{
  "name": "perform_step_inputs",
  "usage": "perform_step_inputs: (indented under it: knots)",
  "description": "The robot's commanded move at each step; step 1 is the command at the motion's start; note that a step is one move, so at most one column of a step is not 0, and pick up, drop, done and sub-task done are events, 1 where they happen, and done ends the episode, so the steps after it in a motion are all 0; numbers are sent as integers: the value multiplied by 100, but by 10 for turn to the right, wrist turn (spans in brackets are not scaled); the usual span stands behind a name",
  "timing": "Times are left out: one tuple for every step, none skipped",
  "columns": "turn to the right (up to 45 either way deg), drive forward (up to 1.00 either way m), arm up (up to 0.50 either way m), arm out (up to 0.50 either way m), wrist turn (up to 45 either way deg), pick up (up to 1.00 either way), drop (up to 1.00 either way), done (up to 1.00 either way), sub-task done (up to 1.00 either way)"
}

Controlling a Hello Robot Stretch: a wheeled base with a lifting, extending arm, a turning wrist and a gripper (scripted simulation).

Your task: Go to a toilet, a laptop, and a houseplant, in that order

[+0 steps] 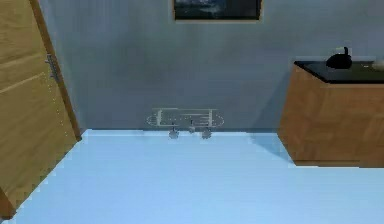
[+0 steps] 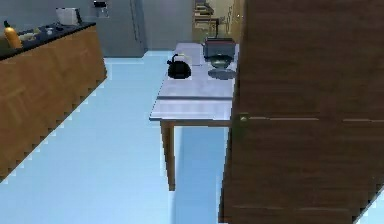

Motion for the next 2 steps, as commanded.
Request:
perform_step_inputs:
  knots:
    - [450, 0, 0, 0, 0, 0, 0, 0, 0]
    - [0, 100, 0, 0, 0, 0, 0, 0, 0]
